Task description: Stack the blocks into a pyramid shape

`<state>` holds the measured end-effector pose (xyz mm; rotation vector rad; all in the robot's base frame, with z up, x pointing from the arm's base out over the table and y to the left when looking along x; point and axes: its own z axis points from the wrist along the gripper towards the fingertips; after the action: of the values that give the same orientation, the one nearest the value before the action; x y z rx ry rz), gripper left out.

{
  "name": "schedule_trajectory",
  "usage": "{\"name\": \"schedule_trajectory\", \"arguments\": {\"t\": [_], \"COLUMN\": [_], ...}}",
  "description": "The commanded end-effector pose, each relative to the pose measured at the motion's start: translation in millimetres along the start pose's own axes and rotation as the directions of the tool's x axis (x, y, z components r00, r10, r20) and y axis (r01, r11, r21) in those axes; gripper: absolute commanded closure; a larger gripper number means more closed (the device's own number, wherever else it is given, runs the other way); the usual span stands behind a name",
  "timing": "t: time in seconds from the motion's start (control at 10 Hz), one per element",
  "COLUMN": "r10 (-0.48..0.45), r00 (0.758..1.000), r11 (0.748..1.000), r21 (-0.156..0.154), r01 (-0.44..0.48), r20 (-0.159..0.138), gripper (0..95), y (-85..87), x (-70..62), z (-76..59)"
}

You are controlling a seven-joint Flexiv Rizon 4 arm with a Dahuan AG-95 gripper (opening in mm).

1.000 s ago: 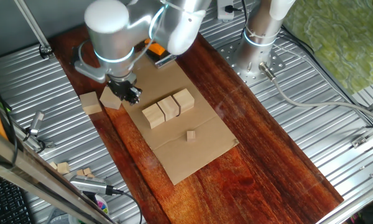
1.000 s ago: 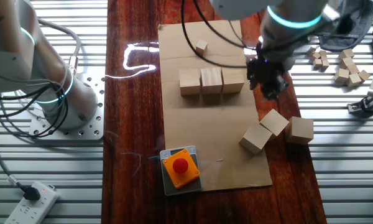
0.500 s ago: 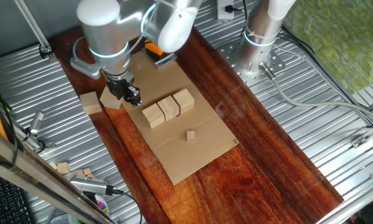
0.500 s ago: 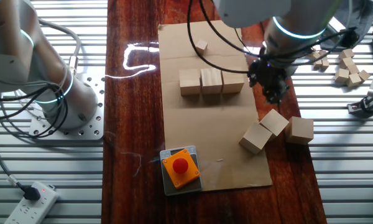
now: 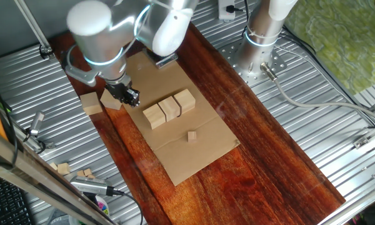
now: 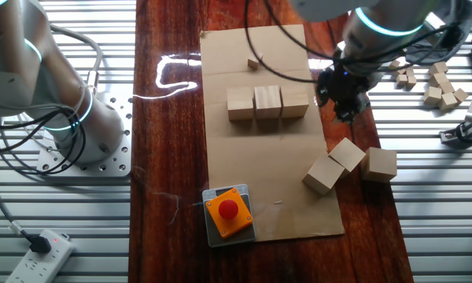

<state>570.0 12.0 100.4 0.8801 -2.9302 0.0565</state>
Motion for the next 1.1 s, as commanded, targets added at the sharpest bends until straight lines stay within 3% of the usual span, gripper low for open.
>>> {"name": "schedule_trajectory", "arguments": {"t": [0.1,0.4,0.9,1.1], "r10": [0.024,0.043,0.042,0.025], "r00": [1.000,0.999,0.999,1.000], "r11": [1.000,0.998,0.999,0.999], "r21": [0.019,0.036,0.033,0.046], "r01": [-0.024,-0.043,-0.042,-0.025], "r20": [0.001,-0.007,0.013,0.015], "gripper": [57.0,57.0,57.0,57.0], "y": [0.2,0.2,0.2,0.2], "x": [2.7,2.7,2.7,2.7], "z": [0.5,0.5,0.5,0.5]}}
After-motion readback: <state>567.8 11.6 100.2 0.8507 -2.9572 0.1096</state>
